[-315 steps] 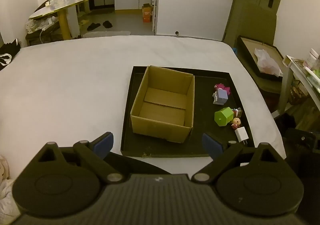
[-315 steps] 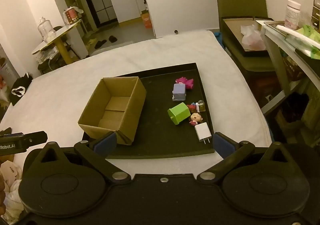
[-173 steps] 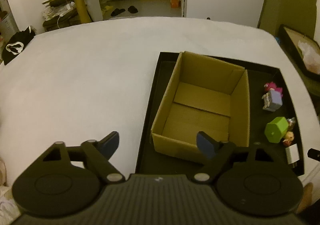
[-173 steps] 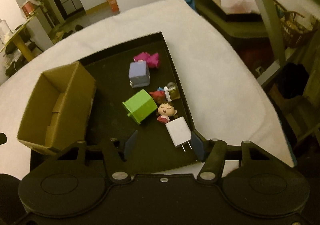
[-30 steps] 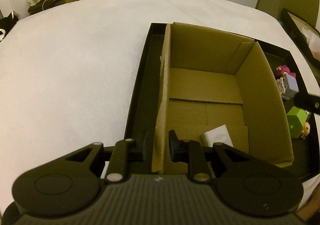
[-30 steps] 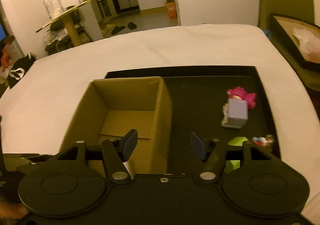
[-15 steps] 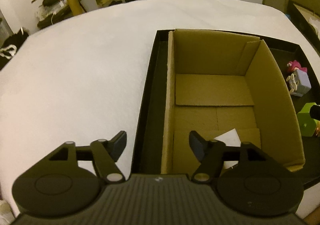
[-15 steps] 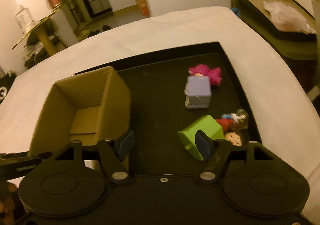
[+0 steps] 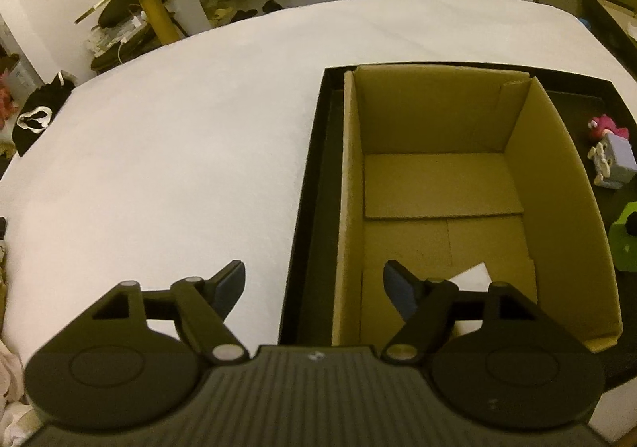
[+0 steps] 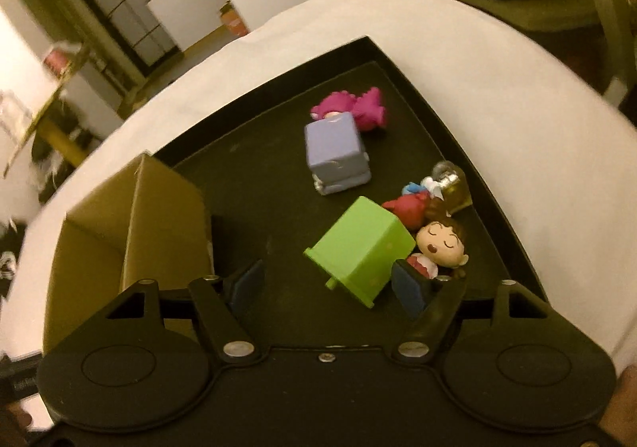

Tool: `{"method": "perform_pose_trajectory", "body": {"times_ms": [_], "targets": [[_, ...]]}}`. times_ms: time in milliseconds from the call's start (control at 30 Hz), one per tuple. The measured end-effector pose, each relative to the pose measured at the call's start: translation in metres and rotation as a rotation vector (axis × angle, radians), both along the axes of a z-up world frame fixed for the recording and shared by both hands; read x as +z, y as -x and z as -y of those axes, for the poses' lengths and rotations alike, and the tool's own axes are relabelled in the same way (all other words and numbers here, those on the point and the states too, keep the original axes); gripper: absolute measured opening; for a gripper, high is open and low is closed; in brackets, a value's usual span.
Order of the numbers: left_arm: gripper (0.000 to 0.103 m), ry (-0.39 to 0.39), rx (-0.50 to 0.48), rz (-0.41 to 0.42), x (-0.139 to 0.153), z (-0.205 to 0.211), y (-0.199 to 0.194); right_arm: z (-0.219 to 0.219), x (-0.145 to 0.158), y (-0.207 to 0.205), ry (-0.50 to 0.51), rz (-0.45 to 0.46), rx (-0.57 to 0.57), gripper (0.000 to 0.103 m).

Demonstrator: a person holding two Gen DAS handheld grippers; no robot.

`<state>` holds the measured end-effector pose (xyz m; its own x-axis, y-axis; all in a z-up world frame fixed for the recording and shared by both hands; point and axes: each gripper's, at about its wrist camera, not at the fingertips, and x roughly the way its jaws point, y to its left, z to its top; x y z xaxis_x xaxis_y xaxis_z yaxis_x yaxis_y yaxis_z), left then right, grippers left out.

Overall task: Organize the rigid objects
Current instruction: 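Reach the right gripper to the green cube and close on it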

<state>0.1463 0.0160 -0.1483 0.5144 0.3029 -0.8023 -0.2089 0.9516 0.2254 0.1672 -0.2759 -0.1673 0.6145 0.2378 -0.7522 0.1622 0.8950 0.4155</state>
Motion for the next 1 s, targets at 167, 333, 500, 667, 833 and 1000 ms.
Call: {"method": "perform_pose_trajectory", "body": {"times_ms": [167,333,500,667,833,1000], "targets": [[0.076,-0.041,0.009,0.009,0.001,0.001,-0.006,0.014,-0.008,-0.007,-0.087,-0.001,-0.061,0.07],[0.076,-0.067,0.005,0.003,-0.001,0.003,-0.014,0.018,-0.02,-0.019,-0.118,-0.037,-0.082,0.07],[0.076,-0.074,0.006,-0.007,-0.004,0.004,-0.017,0.014,-0.028,-0.025,-0.117,-0.039,-0.095,0.066],[0.076,-0.06,0.009,-0.024,-0.005,0.002,-0.017,0.011,-0.024,-0.025,-0.126,-0.056,-0.077,0.051],[0.076,-0.055,0.015,-0.027,-0.004,0.0,-0.015,0.007,-0.003,-0.02,-0.13,0.012,-0.039,0.051],[0.076,-0.052,0.003,-0.025,-0.003,0.0,-0.012,0.003,0.013,-0.018,-0.118,0.065,-0.023,0.051]]}}
